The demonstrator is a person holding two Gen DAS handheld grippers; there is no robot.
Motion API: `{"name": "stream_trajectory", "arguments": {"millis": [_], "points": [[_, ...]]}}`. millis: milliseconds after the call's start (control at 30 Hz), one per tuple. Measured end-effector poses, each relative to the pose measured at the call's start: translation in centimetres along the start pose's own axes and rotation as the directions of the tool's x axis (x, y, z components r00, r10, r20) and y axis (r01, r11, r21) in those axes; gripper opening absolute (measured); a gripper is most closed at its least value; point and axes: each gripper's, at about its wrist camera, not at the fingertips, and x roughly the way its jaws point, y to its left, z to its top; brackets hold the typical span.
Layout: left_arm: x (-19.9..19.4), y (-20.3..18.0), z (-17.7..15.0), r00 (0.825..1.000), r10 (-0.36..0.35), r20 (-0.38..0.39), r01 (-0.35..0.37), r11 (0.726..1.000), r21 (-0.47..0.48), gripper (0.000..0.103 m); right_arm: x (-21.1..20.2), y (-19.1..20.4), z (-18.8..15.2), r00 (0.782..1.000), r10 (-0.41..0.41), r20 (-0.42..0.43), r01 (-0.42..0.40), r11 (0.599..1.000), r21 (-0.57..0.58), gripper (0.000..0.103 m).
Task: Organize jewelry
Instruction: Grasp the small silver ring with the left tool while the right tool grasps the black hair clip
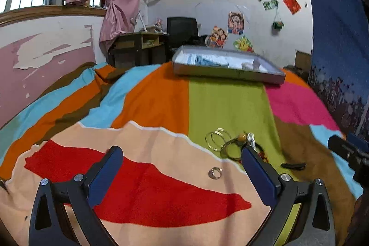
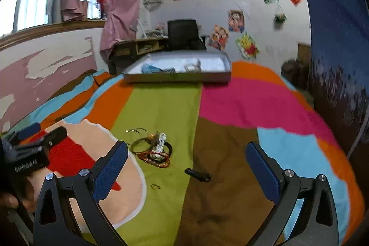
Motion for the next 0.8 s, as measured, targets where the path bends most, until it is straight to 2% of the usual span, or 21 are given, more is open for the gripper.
{"name": "stream_trajectory", "arguments": {"millis": [200, 300, 400, 533, 633, 667, 800], "points": [[2.4, -0.6, -0.9, 0.998, -0.030, -0.056, 0.031, 0.999, 0.014, 0.103, 4.9, -1.6, -2.2, 0.993, -0.014, -0.119, 0.026, 0.995, 0.101, 0.099], [3.5, -0.9, -1.4, 0.994, -0.068, -0.090, 0.070, 0.997, 0.014, 0.103, 6.5, -1.5, -3.0, 0.988, -0.024, -0.154, 0.038, 0.995, 0.093, 0.093], [4.5, -1.3, -1.6, 0.985, -0.120, -0.124, 0.123, 0.992, 0.020, 0.092, 7.8, -1.2, -3.6, 0.981, -0.020, -0.193, 0.038, 0.995, 0.090, 0.075], [6.0, -1.8, -1.8, 0.965, -0.190, -0.180, 0.195, 0.981, 0.011, 0.070, 8.9, -1.4, -4.2, 0.974, -0.012, -0.227, 0.036, 0.994, 0.103, 0.069], [7.1, -2.3, -2.3, 0.945, -0.235, -0.229, 0.242, 0.970, 0.004, 0.059, 9.6, -1.5, -4.6, 0.969, 0.001, -0.246, 0.028, 0.993, 0.112, 0.060], [7.3, -2.4, -2.4, 0.940, -0.241, -0.242, 0.250, 0.968, 0.004, 0.056, 10.0, -1.5, -4.8, 0.967, 0.006, -0.254, 0.025, 0.993, 0.116, 0.057], [8.5, -2.7, -3.0, 0.921, -0.261, -0.291, 0.271, 0.963, -0.005, 0.048, 11.0, -1.1, -5.2, 0.961, 0.019, -0.277, 0.015, 0.993, 0.119, 0.057]]}}
